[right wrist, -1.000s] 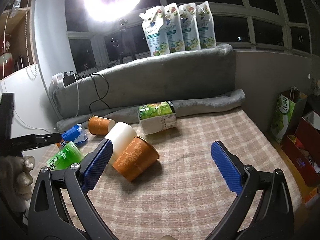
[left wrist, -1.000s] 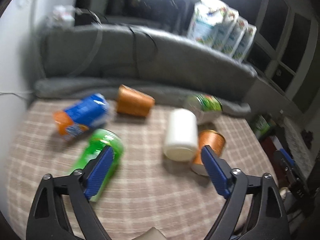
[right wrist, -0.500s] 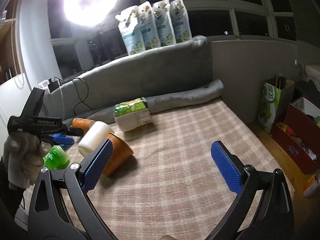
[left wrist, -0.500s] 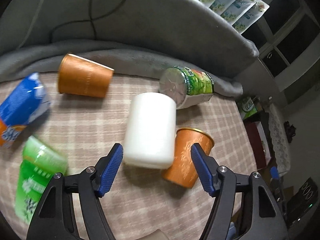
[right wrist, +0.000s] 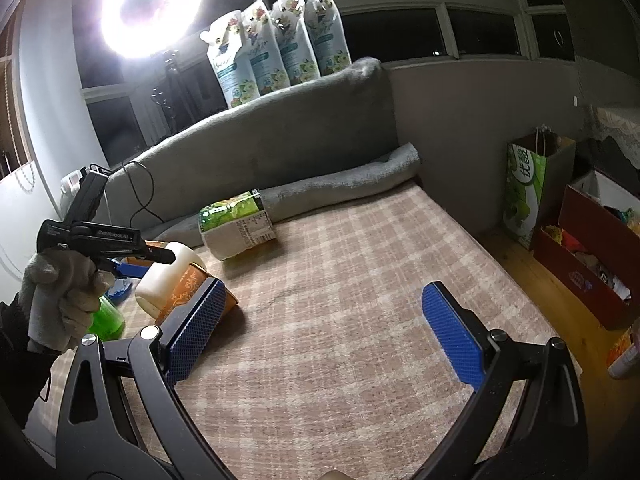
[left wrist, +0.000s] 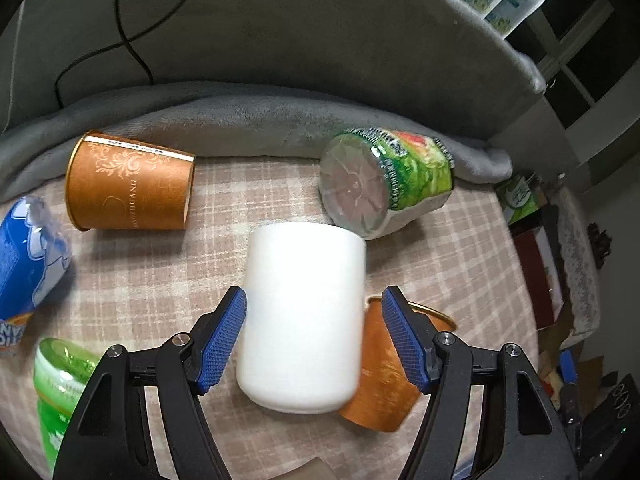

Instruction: Flip cup upright

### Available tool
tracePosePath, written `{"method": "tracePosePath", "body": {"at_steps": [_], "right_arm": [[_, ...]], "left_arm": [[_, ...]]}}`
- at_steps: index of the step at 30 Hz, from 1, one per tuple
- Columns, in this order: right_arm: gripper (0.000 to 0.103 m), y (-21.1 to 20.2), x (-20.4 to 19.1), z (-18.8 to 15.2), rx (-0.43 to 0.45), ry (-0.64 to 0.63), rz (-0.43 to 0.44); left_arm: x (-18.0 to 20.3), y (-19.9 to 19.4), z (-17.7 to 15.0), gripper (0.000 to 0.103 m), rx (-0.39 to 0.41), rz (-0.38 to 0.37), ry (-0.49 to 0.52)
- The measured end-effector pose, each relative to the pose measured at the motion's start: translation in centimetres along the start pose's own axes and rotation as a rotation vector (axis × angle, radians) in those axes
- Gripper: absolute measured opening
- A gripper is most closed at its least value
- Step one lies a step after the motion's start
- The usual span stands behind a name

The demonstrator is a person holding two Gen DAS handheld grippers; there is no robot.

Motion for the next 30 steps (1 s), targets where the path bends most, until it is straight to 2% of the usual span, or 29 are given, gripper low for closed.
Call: {"method": "tracePosePath", "body": {"at_steps": [5, 9, 12, 19, 30], "right_arm": [[0.101, 0.1, 0.2, 0.0, -0.009, 0.009, 0.003], [0.101, 0.1, 0.2, 0.0, -0.010, 0.010, 0.003], [0.101, 0.1, 0.2, 0.0, -0.011, 0.010, 0.003], [0.101, 0.0, 0.2, 0.1, -0.005, 0.006, 0.000], [0.101, -0.8, -1.6, -0.1, 0.005, -0.029, 0.019]], "left_arm": [[0.0, 1.6, 0.3, 0.073, -0.053, 0.005, 0.018], [0.1, 2.0, 0.4, 0.076, -0.065, -0.010, 0.018], [0.1, 2.3, 0.4, 0.074, -0.063, -0.027, 0.014], [-0.5, 1.7, 0.2, 0.074, -0.031, -0.033, -0.014], [-1.3, -2.1, -2.0, 0.073, 0.064, -0.022, -0.014]]}}
Point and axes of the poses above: each gripper's, at about its wrist camera, not at the fingertips, and y roughly the way its jaws point, x to its right, z to its top, the point moved 3 cm from there along y, roughly the way its jaws point, and after that the axes turned 12 degrees about -x, right-handed, at the moved point
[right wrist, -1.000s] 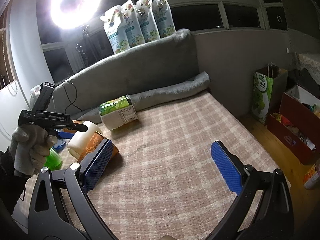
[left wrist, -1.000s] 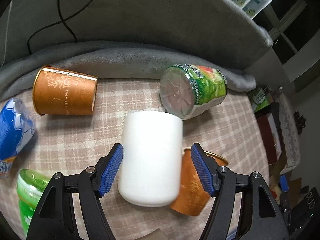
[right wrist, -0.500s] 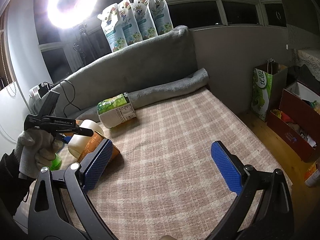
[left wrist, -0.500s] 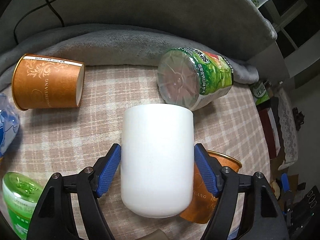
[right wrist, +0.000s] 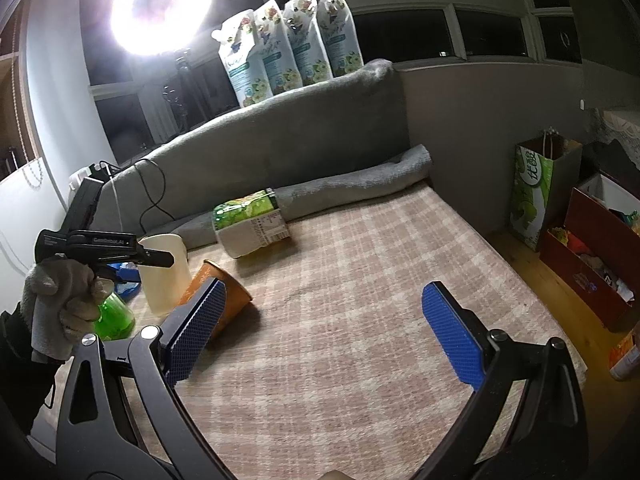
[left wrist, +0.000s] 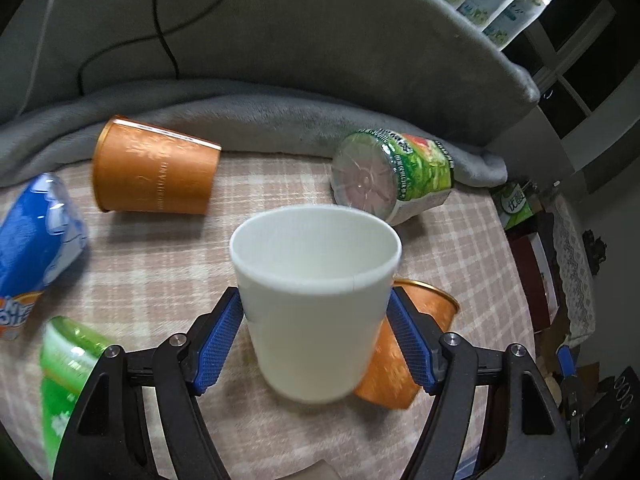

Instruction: Flip cup upright

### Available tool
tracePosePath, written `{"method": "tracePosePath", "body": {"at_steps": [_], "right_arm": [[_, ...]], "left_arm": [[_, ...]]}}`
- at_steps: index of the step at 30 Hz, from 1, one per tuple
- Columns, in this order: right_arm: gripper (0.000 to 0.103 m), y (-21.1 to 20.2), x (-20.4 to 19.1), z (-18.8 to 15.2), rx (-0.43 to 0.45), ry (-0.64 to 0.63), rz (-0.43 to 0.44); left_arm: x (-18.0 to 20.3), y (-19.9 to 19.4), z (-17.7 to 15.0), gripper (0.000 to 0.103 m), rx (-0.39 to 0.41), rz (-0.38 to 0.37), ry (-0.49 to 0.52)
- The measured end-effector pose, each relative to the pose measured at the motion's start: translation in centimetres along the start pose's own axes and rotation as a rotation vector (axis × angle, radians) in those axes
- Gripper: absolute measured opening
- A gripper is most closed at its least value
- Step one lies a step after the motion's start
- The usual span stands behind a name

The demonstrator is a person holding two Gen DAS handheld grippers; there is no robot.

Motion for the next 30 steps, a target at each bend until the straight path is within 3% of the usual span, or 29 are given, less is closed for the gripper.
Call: {"method": "tracePosePath", "body": {"at_steps": [15, 23, 30], "right_arm": [[0.100, -2.7, -3.5, -0.4, 0.029, -0.068, 0.044], [0.100, -3.2, -4.8, -1.1, 0.019, -0.093, 0.060], [0.100, -2.8, -5.5, -1.5, 0.003, -0.106, 0.063]], "left_arm": [[1.0, -6.2, -7.2, 0.073, 0.091, -0.013, 0.040], [1.8, -5.4, -13.3, 0.073, -0.020, -0.019, 0.098], [1.1, -2.9, -14.4, 0.073, -0.116, -0.043, 0.074]]}}
Point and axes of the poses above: each gripper's, at about its wrist camera, not at the fingertips, and y roughly the way its jaws point, x to its right, z to its top, the point moved 3 cm from there along y, roughly the way its jaws point, and after that the axes turned 12 degrees about -x, right-handed, at the moved point
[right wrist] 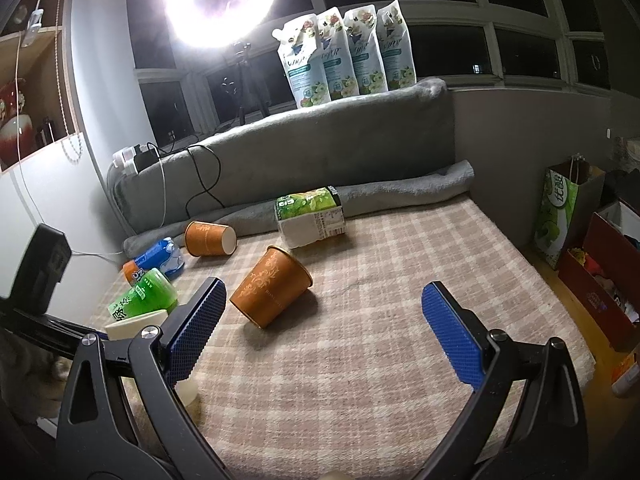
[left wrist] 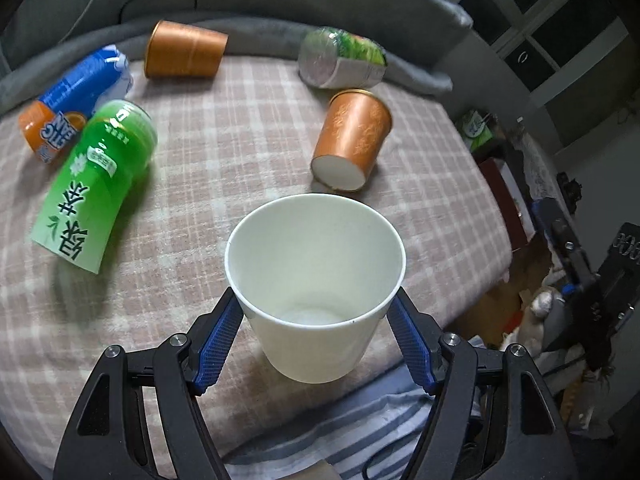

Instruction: Flip cup upright

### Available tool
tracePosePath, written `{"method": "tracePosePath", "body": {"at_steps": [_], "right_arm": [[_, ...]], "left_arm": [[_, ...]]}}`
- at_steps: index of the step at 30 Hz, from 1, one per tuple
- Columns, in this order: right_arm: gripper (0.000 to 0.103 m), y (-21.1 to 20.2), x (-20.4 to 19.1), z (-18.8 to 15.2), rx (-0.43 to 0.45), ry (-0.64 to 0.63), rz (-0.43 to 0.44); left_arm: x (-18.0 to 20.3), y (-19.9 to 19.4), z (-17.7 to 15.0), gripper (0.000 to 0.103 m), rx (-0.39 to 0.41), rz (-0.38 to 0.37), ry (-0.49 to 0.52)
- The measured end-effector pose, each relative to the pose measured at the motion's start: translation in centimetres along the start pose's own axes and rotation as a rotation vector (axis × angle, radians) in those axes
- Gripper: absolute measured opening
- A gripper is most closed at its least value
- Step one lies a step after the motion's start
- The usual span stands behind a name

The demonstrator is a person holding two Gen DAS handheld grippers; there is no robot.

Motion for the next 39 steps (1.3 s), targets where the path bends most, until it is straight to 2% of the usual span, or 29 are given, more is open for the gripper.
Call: {"method": "tracePosePath", "body": {"at_steps": [10, 14, 20, 25, 34, 39], "right_arm": [[0.100, 1.0, 0.1, 0.2, -0.032, 0.003, -0.008], [0.100, 1.7, -0.3, 0.3, -0.062, -0.010, 0.010], [0.101, 3.6, -1.4, 0.7, -0.157, 0.004, 0.128], [0.101, 4.8, -2.5, 1.3, -0.222, 0.028, 0.212], [0.101, 8.3, -6.3, 1.1, -0.389, 0.002, 0.336], [0.101, 10.7, -8.4, 0.7, -0.480, -0.013, 0.387]], "left_arm": [[-0.8, 1.5, 2.7, 0.073, 0.062, 0.012, -0.003], [-1.9, 1.7, 3.3, 0.073, 0.077, -0.019, -0.030], [-3.0, 0.5, 3.4, 0.077, 0.113, -0.050, -0.048], [-3.7, -1.1, 3.0, 0.077, 0.164, -0.039, -0.054], [-5.6, -4.4, 0.2, 0.077, 0.302, 0.086, -0.105], [-6.5, -5.7, -1.9, 0.077, 0.391, 0.197, -0.128]]}}
Point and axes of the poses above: each gripper's, at about its wrist camera, not at the fingertips, and y roughly the way its jaws point, x to its right, z to its top, the point moved 3 cm from there along y, roughly the way its jaws point, and after that the axes turned 12 degrees about -x, right-handed, at the moved point
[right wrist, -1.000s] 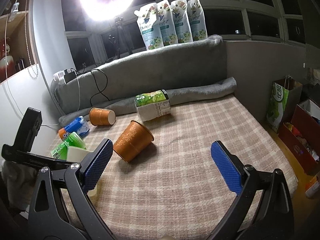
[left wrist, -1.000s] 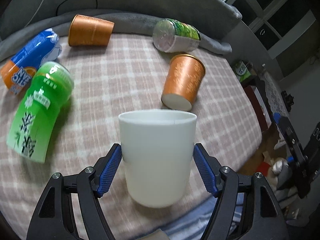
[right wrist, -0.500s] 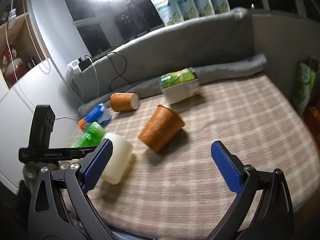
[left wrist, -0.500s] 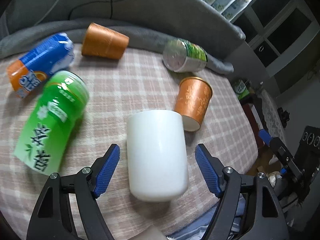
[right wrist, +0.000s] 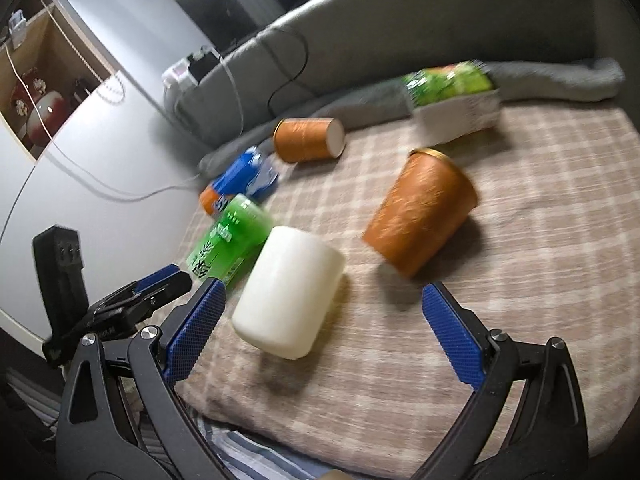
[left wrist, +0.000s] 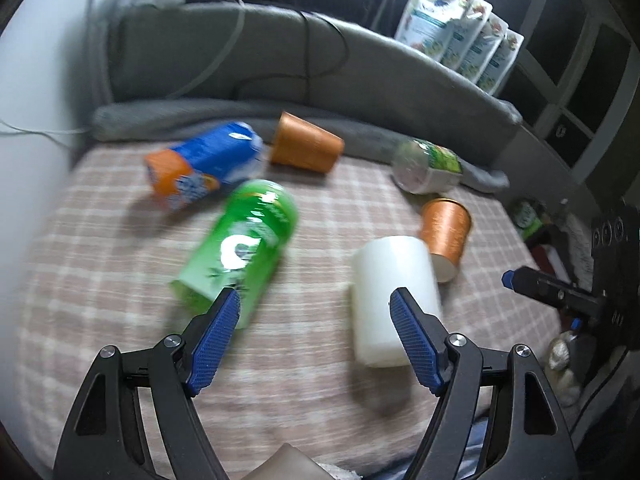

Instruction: Flip cup upright

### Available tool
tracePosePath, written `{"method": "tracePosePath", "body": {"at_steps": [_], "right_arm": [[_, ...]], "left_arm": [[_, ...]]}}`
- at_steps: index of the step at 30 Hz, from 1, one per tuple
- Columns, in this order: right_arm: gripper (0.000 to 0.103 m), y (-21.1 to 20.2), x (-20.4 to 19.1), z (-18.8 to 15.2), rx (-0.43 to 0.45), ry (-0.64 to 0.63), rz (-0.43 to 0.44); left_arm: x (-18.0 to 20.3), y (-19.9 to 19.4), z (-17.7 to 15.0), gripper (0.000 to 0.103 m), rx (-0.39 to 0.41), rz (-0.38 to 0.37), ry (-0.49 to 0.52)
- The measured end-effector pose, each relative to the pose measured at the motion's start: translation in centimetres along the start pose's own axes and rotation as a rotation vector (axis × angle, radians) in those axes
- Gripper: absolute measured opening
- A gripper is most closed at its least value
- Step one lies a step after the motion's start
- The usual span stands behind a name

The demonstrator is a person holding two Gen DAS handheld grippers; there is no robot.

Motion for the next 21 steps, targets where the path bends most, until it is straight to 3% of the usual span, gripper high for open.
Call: {"method": "tracePosePath", "body": {"at_steps": [2, 7, 13, 21], "right_arm": [[0.101, 1.2, -0.2, 0.4, -0.039, 0.012, 0.025], [0.101, 3.7, 0.0, 1.3, -0.130, 0.077, 0.093], [0.091, 5.8, 0.3, 2.3, -0.232, 0.163, 0.185], [0.091, 8.5, -0.3, 3.4, -0.288, 0.179, 0.186]], "left_arm": [[-0.4, -0.5, -0.8, 0.077, 0.030, 0.041, -0.001], [-1.6, -1.2, -2.9, 0.077, 0.043, 0.047, -0.036], [-3.3, -1.0, -4.4, 0.077, 0.007, -0.029, -0.123], [-3.3, -0.8, -4.8, 0.077, 0.000, -0.039, -0.136]]}}
Point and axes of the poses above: each gripper's, at about its wrist camera, not at the fingertips, and y roughly the way its jaws point, x to its right, z to its top, the point moved 3 cm from there along y, roughly the way its jaws point, and after that the axes turned 12 degrees about -x, right-handed, at the moved point
